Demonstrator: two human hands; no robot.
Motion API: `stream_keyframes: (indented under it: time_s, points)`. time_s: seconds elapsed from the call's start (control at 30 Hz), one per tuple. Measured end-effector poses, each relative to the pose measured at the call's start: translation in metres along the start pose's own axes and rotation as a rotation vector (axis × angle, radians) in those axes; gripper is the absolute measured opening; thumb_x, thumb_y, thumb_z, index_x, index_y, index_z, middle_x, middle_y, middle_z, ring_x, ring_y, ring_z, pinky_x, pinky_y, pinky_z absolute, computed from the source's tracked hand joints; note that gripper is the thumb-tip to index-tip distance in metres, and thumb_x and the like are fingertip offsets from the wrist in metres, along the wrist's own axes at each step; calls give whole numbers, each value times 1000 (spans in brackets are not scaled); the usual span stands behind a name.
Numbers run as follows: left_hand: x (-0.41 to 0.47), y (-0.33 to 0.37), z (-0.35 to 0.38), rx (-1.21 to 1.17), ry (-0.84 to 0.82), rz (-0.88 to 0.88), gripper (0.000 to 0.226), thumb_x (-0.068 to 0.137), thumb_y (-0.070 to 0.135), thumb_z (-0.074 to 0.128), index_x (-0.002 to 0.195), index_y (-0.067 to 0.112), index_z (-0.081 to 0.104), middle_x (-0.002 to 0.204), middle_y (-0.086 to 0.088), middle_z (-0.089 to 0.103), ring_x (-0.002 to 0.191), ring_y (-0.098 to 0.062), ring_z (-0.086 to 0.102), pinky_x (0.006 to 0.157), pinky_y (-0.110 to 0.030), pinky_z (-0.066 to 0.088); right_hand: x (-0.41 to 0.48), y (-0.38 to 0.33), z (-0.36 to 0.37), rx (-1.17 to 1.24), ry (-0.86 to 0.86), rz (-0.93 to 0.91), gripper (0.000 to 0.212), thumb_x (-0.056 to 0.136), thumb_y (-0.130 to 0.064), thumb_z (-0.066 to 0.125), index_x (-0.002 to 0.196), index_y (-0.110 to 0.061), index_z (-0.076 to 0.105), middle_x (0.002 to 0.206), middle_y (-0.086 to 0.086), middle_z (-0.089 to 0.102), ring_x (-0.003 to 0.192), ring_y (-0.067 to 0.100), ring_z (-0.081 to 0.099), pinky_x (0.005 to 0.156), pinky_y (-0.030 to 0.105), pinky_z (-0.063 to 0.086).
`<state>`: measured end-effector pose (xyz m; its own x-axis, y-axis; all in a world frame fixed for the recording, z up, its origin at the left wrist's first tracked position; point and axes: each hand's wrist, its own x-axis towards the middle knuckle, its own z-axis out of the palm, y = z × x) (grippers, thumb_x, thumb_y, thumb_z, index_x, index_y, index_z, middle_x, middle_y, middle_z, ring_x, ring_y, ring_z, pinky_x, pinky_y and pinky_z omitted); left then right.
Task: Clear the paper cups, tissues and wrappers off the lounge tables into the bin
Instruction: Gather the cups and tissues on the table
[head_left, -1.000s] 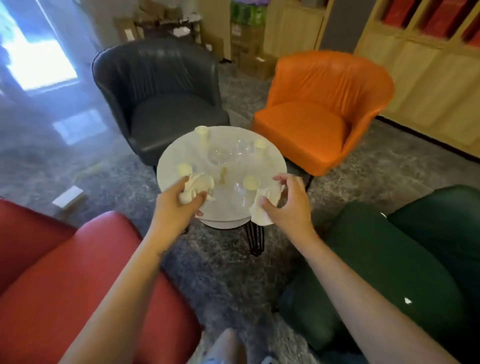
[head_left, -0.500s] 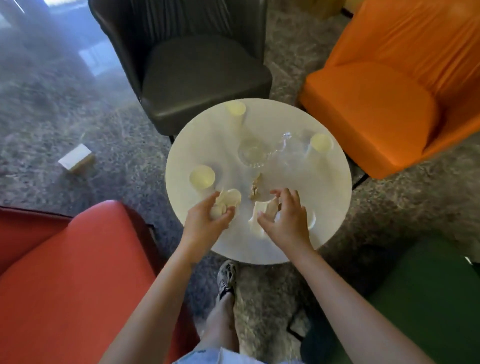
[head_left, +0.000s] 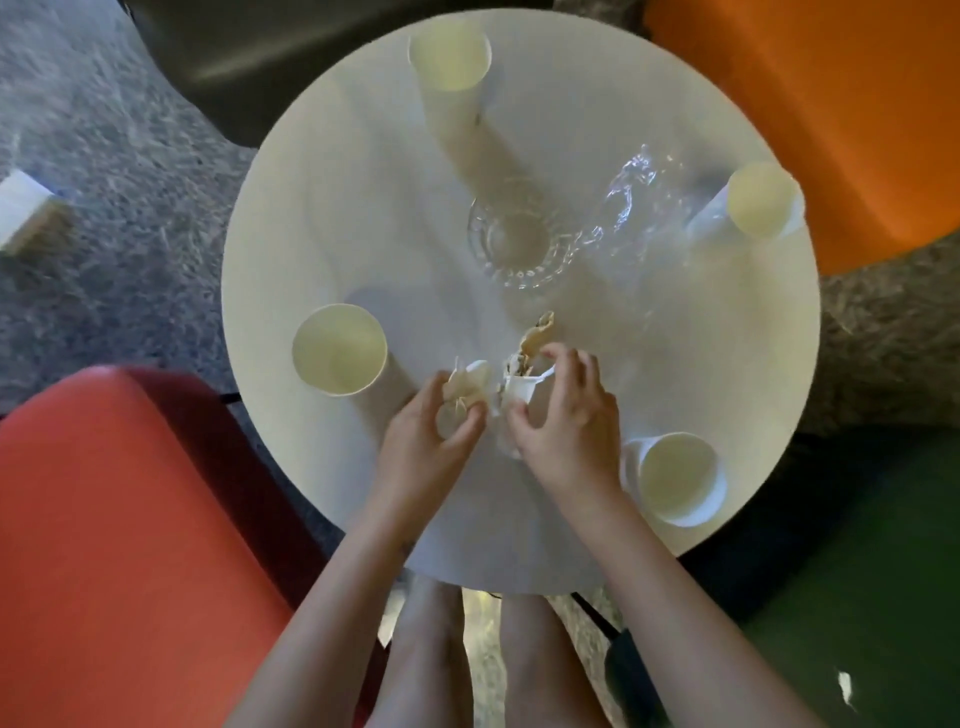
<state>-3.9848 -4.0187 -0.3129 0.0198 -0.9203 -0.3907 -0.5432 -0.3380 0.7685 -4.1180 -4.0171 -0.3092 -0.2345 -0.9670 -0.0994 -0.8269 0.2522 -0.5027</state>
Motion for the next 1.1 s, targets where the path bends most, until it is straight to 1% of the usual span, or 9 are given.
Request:
stream_keyframes:
  time_s: [0.13,0.3,0.4,0.5,0.63,0.73,0.83,0.9,1.1]
  points:
    - [4,0,3,60,-4,23,33,83,24,66,113,13,58,99,-2,64,100,-22,57,83,-30,43,2,3,2,14,11,-16,42,73,-21,70,109,-8,55,105,7,57,97,29,56,80,38,40]
    - [1,18,1,125,46,52,59,79,24,72,131,9,49,114,-10,57,111,-25,51,92,-24,36,8,0,-9,48,22,-14,45,74,-25,70,113,-8,55,111,9,57,100,31,54,83,36,35]
    - [3,35,-1,153,41,87,67,79,25,72,137,8,43,129,-10,51,121,-24,46,103,-34,35,17,-2,-24,57,47,-26,47,73,-25,70,115,-9,55,114,9,57,103,32,52,84,36,32]
    - [4,57,-3,173,60,130,67,79,24,71,137,8,41,135,-11,47,124,-27,45,103,-42,35,32,-1,-45,73,95,-46,49,72,-24,70,116,-8,54,115,10,57,106,33,52,84,37,31]
    - [9,87,-1,173,69,232,62,80,21,70,136,10,44,129,-10,52,119,-26,49,101,-35,36,67,21,-73,31,111,-28,58,71,-23,70,124,-10,49,123,9,53,113,31,48,86,36,28]
    - [19,104,5,159,76,278,56,81,17,68,133,13,47,125,-6,55,117,-24,51,94,-22,31,101,43,-81,-34,23,-18,72,72,-25,71,135,-16,38,138,5,40,120,27,44,88,36,33]
    - [32,111,14,124,81,287,50,82,13,66,129,13,50,122,-5,57,116,-21,50,93,-18,30,125,61,-72,8,-212,-2,89,71,-21,72,144,-25,21,150,2,19,119,22,47,88,33,43]
    - [39,110,21,103,79,275,47,83,12,65,128,14,52,122,-3,57,116,-19,50,93,-16,29,132,68,-61,-24,-336,16,92,71,-18,72,145,-29,17,149,2,18,118,22,48,84,30,43]
    - [43,108,31,106,35,246,43,83,14,64,125,16,54,119,-2,57,114,-19,51,93,-19,33,126,77,-50,-41,-250,-19,34,76,-8,62,109,-14,58,112,9,51,96,30,56,78,34,42]
